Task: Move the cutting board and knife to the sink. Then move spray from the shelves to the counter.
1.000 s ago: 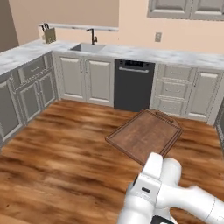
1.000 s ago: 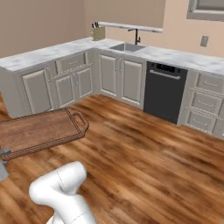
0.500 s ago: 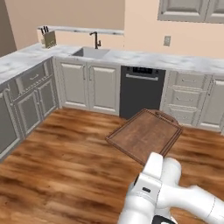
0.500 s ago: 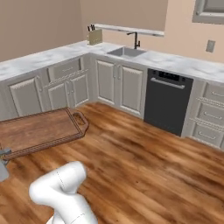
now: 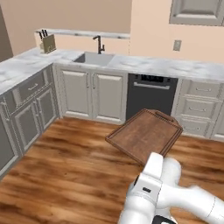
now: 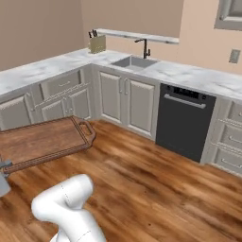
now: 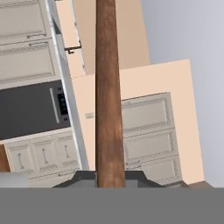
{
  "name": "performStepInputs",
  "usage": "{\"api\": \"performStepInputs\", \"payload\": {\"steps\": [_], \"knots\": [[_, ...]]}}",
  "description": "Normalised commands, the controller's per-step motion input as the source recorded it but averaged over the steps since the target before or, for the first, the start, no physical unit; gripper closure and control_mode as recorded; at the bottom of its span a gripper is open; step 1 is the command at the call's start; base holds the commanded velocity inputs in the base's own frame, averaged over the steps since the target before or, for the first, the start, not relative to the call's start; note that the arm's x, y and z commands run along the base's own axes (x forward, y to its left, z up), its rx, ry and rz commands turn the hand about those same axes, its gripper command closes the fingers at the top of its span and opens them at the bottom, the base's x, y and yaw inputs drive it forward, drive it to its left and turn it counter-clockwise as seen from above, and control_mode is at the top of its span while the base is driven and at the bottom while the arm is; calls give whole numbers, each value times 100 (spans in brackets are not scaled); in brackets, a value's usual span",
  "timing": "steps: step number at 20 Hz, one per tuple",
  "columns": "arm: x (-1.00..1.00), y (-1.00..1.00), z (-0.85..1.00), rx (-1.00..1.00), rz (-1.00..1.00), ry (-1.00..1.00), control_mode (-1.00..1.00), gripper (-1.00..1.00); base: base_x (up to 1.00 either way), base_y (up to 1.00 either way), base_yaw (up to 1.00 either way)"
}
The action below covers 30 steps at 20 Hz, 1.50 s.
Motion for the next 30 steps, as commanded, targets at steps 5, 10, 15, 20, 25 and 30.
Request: {"api": "performStepInputs", "payload": {"steps": [5,10,15,20,25,30], "knots": [[0,0,0,0,0,0,100,100,91,22,-7],[0,0,0,0,0,0,100,100,91,22,-7],[0,0,0,0,0,0,100,100,90,19,-7],[0,0,0,0,0,0,100,100,88,15,-6],[0,0,0,0,0,0,100,100,86,20,-9],[0,0,0,0,0,0,100,100,83,20,-10]]}}
